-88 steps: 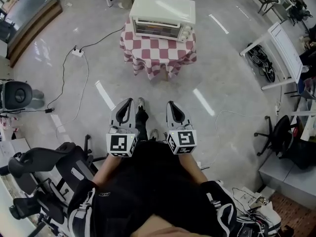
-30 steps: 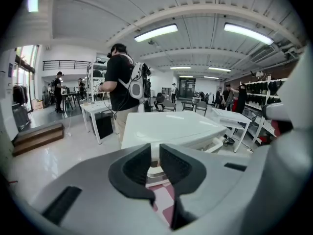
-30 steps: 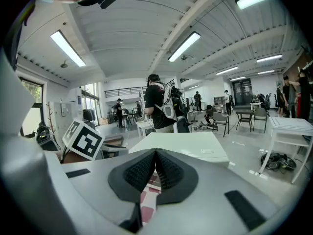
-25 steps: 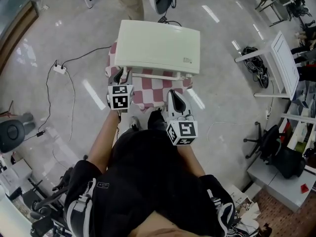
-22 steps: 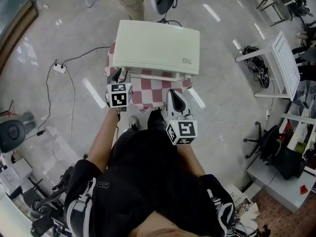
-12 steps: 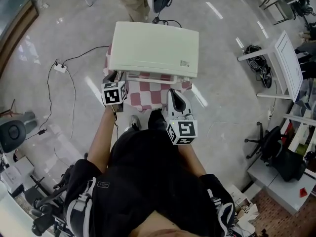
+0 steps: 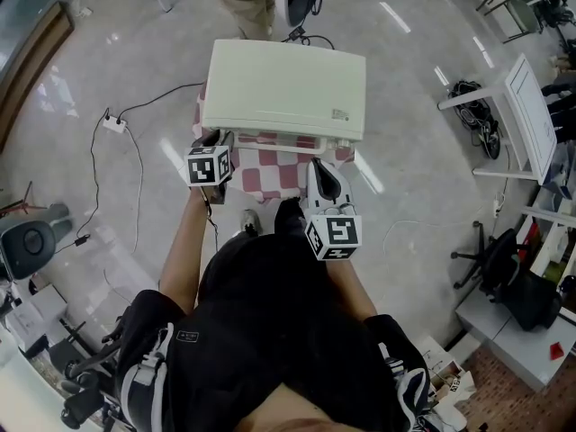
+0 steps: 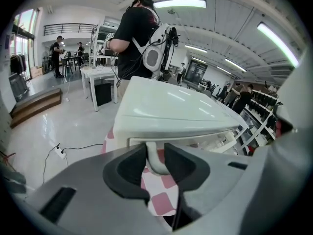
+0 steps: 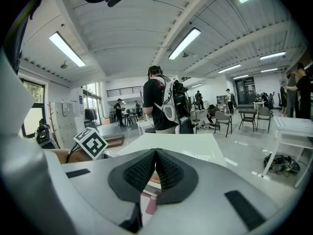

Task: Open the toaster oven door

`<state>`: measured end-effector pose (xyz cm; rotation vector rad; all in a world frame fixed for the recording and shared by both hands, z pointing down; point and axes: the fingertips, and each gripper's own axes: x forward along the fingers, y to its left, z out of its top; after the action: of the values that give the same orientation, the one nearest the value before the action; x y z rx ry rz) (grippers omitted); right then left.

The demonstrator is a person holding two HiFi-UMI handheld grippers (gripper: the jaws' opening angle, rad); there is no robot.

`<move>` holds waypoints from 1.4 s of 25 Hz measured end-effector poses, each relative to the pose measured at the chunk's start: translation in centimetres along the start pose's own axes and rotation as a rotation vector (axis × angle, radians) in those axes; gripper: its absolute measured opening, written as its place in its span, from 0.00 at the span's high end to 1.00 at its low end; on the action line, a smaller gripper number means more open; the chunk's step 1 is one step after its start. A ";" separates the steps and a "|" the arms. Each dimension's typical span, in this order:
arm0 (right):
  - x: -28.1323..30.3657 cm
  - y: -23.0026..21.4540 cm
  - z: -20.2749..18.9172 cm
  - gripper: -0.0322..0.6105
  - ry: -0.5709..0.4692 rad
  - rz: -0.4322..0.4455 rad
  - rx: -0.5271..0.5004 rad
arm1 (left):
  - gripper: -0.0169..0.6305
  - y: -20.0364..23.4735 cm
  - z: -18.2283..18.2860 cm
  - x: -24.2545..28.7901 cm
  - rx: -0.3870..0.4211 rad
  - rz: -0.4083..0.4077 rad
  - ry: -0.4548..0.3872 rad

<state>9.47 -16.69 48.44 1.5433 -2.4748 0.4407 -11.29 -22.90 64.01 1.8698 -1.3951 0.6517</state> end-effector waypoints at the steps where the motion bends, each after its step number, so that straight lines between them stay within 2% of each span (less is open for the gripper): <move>1: -0.1 0.0 0.0 0.91 0.000 -0.003 0.002 | 0.80 -0.1 -0.2 -0.1 0.001 -0.004 -0.001; 13: -2.0 0.6 -1.7 0.91 0.026 -0.067 -0.009 | 0.79 0.0 -5.0 -1.8 0.008 -0.029 -0.009; 17: -3.3 0.2 -3.8 0.91 0.064 -0.103 0.018 | 0.80 0.0 -7.4 -2.1 -0.056 -0.063 0.020; 21: -4.5 -1.2 -6.2 0.91 0.113 -0.161 0.055 | 0.81 0.0 -9.3 -2.2 -0.066 -0.073 0.038; 32: -5.1 -3.6 -12.0 0.91 0.224 -0.198 0.289 | 0.82 0.2 -12.4 -1.8 -0.086 -0.067 0.064; 35: -5.0 -4.6 -13.4 0.90 0.234 -0.202 0.420 | 0.82 0.2 -12.5 -1.9 -0.087 -0.065 0.061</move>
<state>15.89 -9.75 60.09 1.7462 -2.1125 1.0898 -11.79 -12.04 70.49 1.8044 -1.2982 0.6016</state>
